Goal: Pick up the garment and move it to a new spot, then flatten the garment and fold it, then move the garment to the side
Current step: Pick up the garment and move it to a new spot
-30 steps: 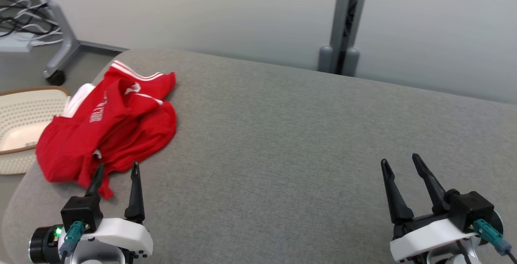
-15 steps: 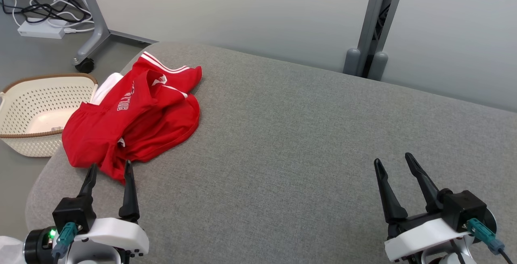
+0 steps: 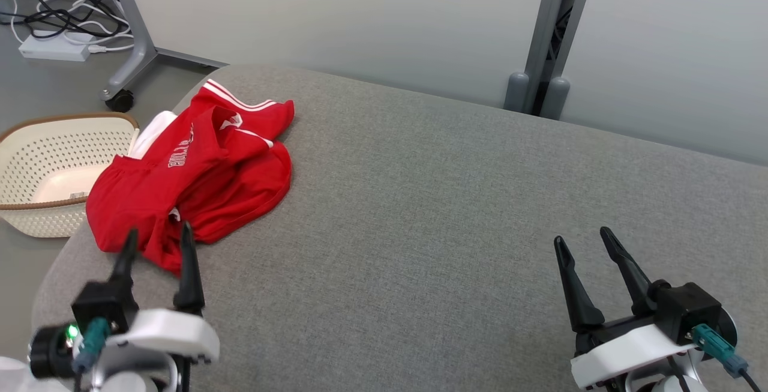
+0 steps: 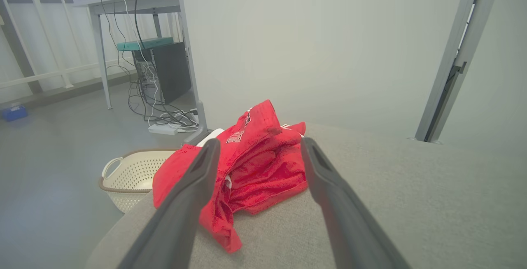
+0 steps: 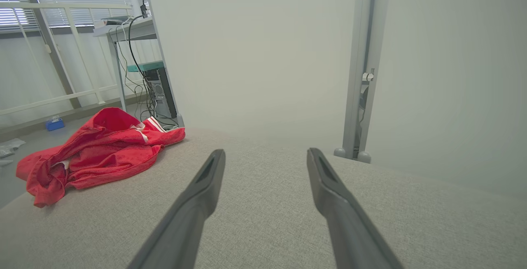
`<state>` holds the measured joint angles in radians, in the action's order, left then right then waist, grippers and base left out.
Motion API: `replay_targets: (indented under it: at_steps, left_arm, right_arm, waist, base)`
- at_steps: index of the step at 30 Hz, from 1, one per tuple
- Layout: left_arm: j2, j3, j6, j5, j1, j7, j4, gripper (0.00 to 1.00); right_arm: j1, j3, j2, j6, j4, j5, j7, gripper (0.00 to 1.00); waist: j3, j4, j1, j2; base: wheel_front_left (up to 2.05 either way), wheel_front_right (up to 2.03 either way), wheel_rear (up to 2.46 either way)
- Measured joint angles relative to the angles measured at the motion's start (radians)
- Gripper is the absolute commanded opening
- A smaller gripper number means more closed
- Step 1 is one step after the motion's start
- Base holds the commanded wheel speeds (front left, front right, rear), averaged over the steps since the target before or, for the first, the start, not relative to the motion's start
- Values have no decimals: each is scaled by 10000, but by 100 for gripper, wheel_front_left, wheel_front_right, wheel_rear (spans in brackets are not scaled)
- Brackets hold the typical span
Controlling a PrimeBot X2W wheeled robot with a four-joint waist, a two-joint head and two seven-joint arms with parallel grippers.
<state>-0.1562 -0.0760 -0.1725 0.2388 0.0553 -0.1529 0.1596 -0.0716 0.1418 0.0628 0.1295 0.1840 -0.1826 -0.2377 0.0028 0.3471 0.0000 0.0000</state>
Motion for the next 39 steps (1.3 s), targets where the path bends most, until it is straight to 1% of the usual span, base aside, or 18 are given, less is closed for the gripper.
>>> replay_targets:
  at_steps: [3,6,9,11,14,17,20,25,30,35,37,38,39]
  left_arm:
    - [-199,15,-36,-86,568,75,-731,100]
    - [-476,69,-48,-201,1274,451,-1737,100]
    - [-830,151,-27,-345,2310,892,-2631,100]
    - [-1024,174,52,-374,3109,1229,-2861,100]
    - [-1275,242,194,-314,4225,1818,-2569,100]
    - [-1478,320,359,-73,5223,2491,-1599,100]
    - [-1722,431,525,178,5837,3177,-4,100]
    - [-1985,573,759,548,6364,3839,2832,100]
    - [-2184,738,961,796,6706,3925,5118,100]
    - [-2090,719,1168,976,7090,3724,6518,100]
    - [-2023,721,1097,1005,7287,3685,6941,100]
    - [-2008,715,1097,1028,7343,3684,7122,89]
    - [-2008,715,1097,1028,7343,3684,7122,40]
  right_arm:
    - [-3,-13,21,0,-59,0,13,100]
    - [-15,-25,17,0,-146,0,54,100]
    - [-92,33,33,0,-280,0,102,100]
    - [-237,61,54,0,-382,6,117,100]
    - [-356,-15,102,0,-485,8,180,100]
    - [-513,-104,188,0,-700,42,221,100]
    - [-707,-56,314,0,-800,50,249,100]
    - [-999,-23,431,0,-899,46,265,100]
    - [-1362,130,606,0,-1016,48,328,100]
    - [-1562,213,721,0,-1034,42,349,100]
    - [-1700,226,761,0,-1024,42,351,100]
    - [-1734,230,771,0,-1018,42,351,100]
    - [-1734,230,771,0,-1018,42,351,100]
  waist:
    - [35,-75,0,0]
    - [126,-186,0,0]
    - [300,-342,0,0]
    - [455,-481,0,0]
    - [756,-698,0,0]
    - [1125,-911,0,0]
    - [1538,-1130,0,0]
    - [2229,-1475,0,0]
    - [2923,-1717,0,0]
    - [3469,-1861,0,0]
    - [3618,-1870,0,0]
    - [3672,-1866,0,0]
    - [3672,-1866,0,0]
  base:
    - [0,0,0]
    - [0,0,0]
    - [0,0,0]
    - [0,0,0]
    - [0,0,0]
    - [0,0,0]
    - [0,0,0]
    - [0,0,0]
    - [0,0,0]
    - [0,0,0]
    - [0,0,0]
    - [0,0,0]
    - [0,0,0]
